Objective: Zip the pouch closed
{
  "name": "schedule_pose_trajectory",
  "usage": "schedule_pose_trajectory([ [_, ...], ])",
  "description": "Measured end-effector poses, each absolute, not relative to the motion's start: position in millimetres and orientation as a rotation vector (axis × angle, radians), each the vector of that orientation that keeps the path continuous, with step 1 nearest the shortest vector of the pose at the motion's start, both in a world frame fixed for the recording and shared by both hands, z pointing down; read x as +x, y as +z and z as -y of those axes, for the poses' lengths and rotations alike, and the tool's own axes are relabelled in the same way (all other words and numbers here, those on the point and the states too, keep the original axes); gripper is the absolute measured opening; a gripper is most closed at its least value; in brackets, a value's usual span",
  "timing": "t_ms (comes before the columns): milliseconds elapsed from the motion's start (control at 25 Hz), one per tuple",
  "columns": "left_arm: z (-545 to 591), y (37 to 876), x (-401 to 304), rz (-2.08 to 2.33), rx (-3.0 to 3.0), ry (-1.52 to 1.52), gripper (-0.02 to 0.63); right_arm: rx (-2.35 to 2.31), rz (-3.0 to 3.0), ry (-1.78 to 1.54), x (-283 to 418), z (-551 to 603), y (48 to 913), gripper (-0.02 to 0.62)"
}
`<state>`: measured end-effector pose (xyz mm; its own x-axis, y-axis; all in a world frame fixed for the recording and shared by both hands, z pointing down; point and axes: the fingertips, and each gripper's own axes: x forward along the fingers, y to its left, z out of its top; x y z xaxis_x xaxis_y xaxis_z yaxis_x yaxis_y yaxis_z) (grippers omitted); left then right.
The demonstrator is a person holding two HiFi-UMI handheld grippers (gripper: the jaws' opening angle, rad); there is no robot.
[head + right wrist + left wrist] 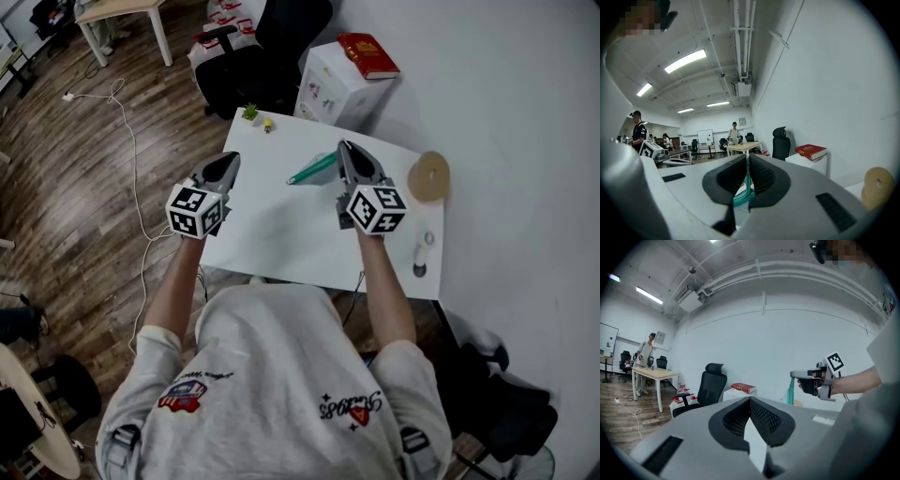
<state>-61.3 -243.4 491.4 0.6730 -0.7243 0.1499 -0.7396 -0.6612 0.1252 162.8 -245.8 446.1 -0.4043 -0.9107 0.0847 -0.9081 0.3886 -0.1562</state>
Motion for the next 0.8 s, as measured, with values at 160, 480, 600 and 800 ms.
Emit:
schedule_pose_trajectory([
  [160, 240.8, 493.5, -57.4, 1.192, 2.706, 0.120, 0.005, -1.701, -2.643, -0.232, 159.7, 242.9, 442.0, 0.020],
  [480, 235.7, 493.1, -51.0, 1.168, 2.723, 0.126, 0.005, -1.711, -2.653, -0.209, 160.9, 238.6, 441.6, 0.018],
  [600, 234.5, 496.1, -49.2, 1.164, 2.719, 0.130, 0.005, -1.714, -2.650, -0.222, 163.9, 238.1, 443.6, 0.020],
  [800, 231.5, 498.9, -46.5, 1.148, 2.726, 0.145, 0.005, -1.715, -2.657, -0.226, 163.3, 236.7, 444.4, 0.018],
])
